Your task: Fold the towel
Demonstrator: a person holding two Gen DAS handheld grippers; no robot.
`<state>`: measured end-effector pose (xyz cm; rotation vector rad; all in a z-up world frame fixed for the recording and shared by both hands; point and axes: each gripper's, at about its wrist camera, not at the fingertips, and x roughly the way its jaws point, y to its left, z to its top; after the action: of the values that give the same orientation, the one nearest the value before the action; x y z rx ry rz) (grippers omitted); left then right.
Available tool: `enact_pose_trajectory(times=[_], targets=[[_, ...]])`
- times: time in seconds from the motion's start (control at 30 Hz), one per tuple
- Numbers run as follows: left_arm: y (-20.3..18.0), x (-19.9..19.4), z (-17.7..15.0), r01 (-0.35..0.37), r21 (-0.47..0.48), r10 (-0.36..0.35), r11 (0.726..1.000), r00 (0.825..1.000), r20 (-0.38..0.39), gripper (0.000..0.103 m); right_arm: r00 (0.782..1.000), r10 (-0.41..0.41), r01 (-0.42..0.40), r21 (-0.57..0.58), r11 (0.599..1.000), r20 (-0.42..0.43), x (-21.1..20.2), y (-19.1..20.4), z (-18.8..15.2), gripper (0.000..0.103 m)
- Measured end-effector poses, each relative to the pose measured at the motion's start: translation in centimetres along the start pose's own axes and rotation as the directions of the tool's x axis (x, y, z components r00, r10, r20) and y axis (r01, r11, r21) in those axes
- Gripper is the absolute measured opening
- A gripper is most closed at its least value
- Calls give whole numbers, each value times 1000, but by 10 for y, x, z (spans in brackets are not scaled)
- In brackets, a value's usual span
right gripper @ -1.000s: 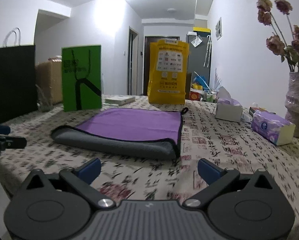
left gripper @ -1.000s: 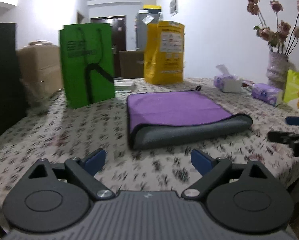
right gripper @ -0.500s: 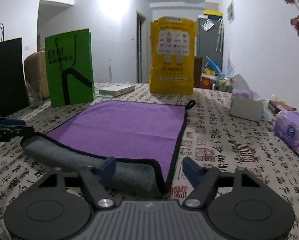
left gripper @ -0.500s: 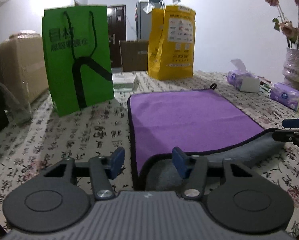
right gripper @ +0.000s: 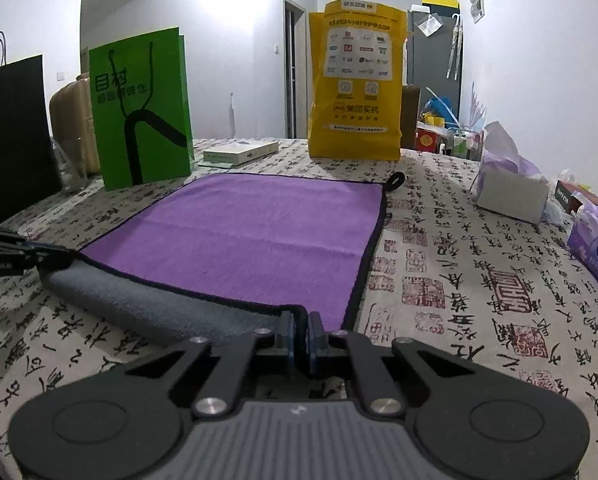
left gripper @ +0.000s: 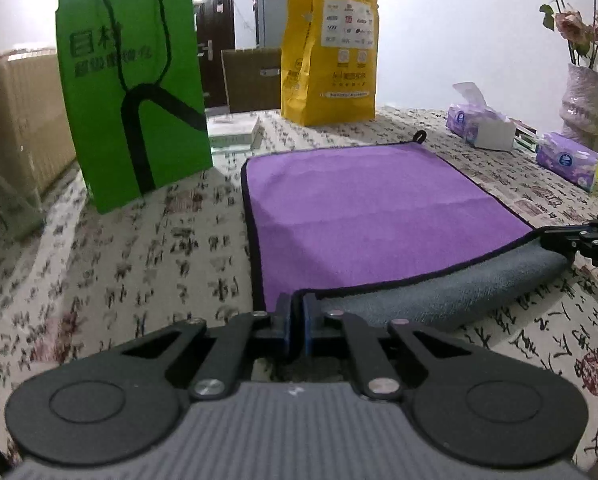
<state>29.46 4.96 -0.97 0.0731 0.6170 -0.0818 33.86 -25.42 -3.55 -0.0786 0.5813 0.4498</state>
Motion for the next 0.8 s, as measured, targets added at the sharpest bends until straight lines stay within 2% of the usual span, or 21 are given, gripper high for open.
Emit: enact_pose_trajectory(times=[0.5,0.8], targets=[[3,30,42,-41,51,38,998,998,49,6,999,-38,40,-53,998,39,20,-9,30,6],[16,68,79,-19,34,18,999,999,36,6,998,-49,51,-72,996,35,55,-22,62,5]])
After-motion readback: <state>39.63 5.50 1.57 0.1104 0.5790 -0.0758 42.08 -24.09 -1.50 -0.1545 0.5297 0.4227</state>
